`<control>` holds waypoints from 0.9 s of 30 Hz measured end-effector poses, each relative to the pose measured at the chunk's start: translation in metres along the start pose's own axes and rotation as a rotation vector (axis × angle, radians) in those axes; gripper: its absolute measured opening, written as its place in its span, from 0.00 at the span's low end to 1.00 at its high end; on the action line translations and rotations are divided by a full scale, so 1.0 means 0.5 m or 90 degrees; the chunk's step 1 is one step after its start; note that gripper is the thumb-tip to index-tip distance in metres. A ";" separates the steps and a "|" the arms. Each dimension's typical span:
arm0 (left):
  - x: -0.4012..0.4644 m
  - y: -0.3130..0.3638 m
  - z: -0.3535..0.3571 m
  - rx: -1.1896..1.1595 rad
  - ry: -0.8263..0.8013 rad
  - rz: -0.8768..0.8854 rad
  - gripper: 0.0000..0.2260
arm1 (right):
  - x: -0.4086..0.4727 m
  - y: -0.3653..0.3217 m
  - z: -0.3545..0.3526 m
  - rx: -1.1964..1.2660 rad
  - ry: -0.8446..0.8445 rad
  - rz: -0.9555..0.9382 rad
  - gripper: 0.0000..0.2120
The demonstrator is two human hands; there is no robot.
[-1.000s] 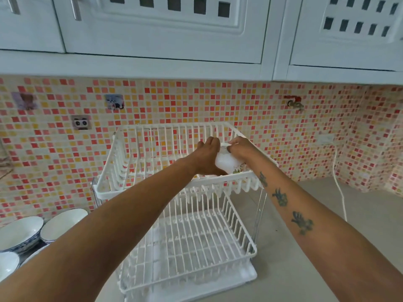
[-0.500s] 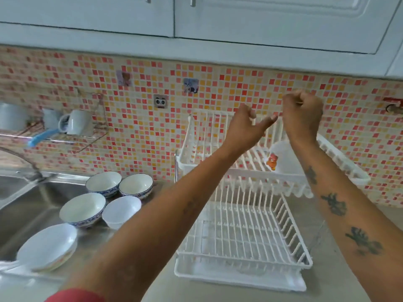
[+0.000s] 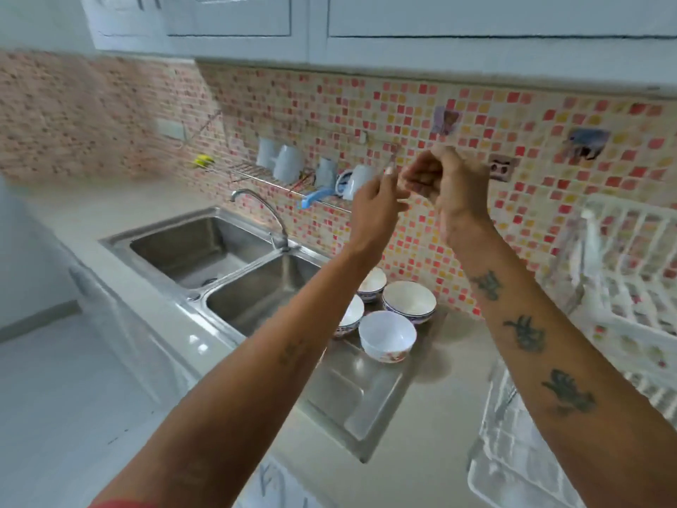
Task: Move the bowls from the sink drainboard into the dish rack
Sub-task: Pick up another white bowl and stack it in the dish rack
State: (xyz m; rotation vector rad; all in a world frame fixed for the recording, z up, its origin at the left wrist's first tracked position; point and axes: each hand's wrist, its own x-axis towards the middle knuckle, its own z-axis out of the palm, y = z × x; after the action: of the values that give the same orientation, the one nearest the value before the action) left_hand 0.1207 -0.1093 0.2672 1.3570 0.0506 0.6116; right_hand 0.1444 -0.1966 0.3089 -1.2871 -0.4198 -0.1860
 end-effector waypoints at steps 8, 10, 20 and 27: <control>0.073 -0.172 -0.310 0.076 0.131 -0.152 0.14 | 0.008 0.367 0.134 -0.109 -0.055 0.351 0.08; 0.068 -0.235 -0.366 0.098 0.166 -0.203 0.16 | -0.015 0.464 0.125 -0.164 -0.060 0.419 0.07; 0.043 -0.445 -0.501 0.213 0.254 -0.304 0.18 | -0.120 0.717 0.083 -0.358 0.000 0.525 0.18; 0.019 -0.544 -0.522 0.175 0.235 -0.394 0.20 | -0.152 0.737 0.126 -0.355 -0.047 0.594 0.17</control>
State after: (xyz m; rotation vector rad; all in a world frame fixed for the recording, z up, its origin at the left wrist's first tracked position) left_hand 0.1339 0.1062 -0.0423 1.3789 0.8477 0.3226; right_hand 0.1968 -0.0414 -0.0355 -1.9115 0.2223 0.5713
